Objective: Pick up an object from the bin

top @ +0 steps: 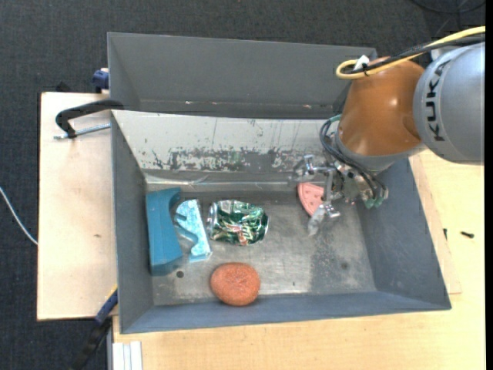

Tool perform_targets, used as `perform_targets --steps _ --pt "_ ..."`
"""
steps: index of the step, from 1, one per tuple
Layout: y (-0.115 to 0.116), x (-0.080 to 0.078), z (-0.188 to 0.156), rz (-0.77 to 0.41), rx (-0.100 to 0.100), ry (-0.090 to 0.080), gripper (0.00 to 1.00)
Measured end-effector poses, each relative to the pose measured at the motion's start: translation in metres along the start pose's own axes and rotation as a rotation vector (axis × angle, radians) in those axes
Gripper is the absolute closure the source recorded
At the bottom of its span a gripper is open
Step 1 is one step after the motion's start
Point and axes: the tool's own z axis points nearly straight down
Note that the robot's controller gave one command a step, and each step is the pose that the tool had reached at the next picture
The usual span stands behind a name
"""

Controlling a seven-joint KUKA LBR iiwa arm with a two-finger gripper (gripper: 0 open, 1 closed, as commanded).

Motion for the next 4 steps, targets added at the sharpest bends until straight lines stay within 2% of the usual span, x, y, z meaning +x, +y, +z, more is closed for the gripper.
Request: perform_targets --steps 1,2,3,4 --pt "0.008 -0.005 0.027 -0.069 -0.008 0.024 0.00" --pt "0.025 -0.024 0.018 -0.128 -0.002 0.007 0.00" --pt "0.038 -0.023 0.031 -0.143 -0.003 0.010 0.00" --pt "0.049 -0.002 -0.001 -0.141 -0.010 0.024 0.00"
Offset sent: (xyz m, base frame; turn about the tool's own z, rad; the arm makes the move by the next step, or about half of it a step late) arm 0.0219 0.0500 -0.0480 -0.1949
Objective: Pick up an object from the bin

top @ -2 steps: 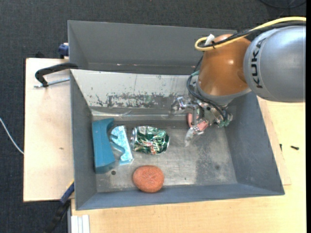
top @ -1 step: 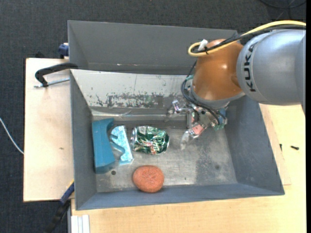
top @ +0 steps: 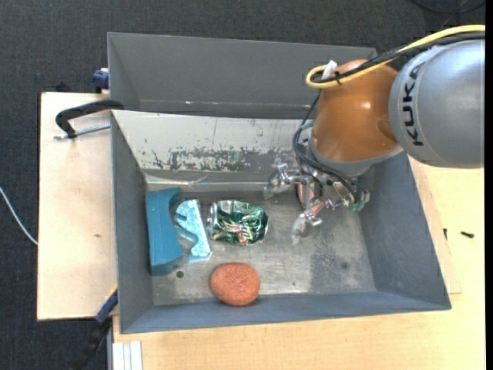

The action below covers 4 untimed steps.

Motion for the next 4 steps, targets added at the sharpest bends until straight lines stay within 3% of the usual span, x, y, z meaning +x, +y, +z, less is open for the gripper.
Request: perform_targets --steps 1,2,3,4 --pt "0.031 -0.039 0.059 -0.081 0.010 -0.014 1.00" --pt "0.031 -0.039 0.059 -0.081 0.010 -0.014 1.00" --pt "0.033 -0.030 0.023 -0.089 0.004 -0.004 1.00" --pt "0.032 -0.037 -0.010 -0.082 0.006 -0.009 0.00"
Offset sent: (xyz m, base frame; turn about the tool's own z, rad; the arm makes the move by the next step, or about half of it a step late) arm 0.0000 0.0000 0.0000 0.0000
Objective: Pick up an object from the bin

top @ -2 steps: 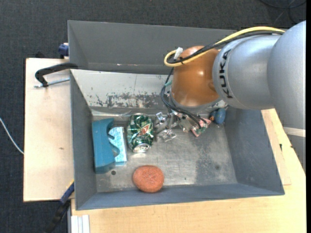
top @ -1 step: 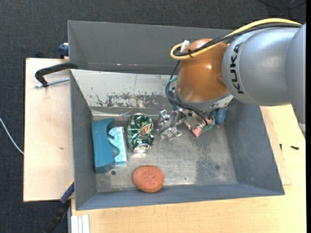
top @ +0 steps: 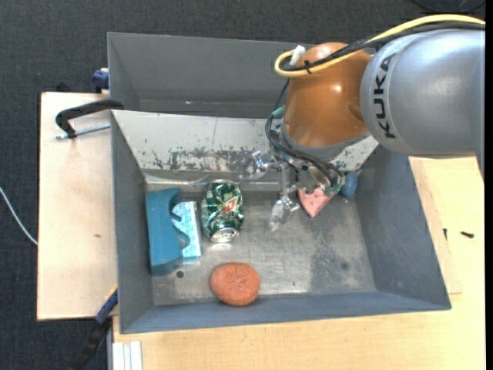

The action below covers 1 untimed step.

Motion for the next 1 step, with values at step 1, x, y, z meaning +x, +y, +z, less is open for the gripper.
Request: perform_targets --steps 1 --pt "0.0003 -0.0027 0.0138 0.004 -0.001 0.001 0.00"
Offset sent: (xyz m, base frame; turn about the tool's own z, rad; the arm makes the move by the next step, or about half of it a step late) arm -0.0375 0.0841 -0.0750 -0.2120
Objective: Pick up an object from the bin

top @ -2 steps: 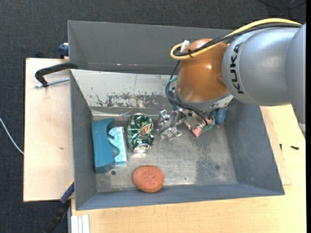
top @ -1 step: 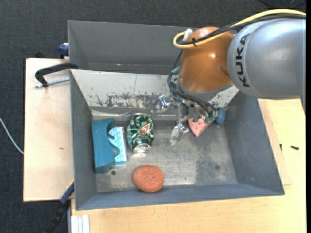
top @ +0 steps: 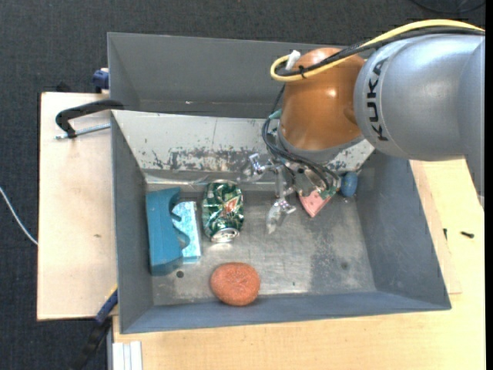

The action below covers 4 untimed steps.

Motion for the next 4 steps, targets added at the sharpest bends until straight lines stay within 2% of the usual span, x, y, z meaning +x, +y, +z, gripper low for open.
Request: perform_targets --steps 1,2,3,4 --pt "0.054 -0.004 0.035 -0.145 0.010 -0.008 0.00" --pt "0.074 -0.017 0.039 -0.184 0.019 -0.024 0.00" --pt "0.074 -0.020 0.037 -0.201 0.021 -0.042 1.00" --pt "0.074 -0.020 0.038 -0.201 0.021 -0.041 1.00"
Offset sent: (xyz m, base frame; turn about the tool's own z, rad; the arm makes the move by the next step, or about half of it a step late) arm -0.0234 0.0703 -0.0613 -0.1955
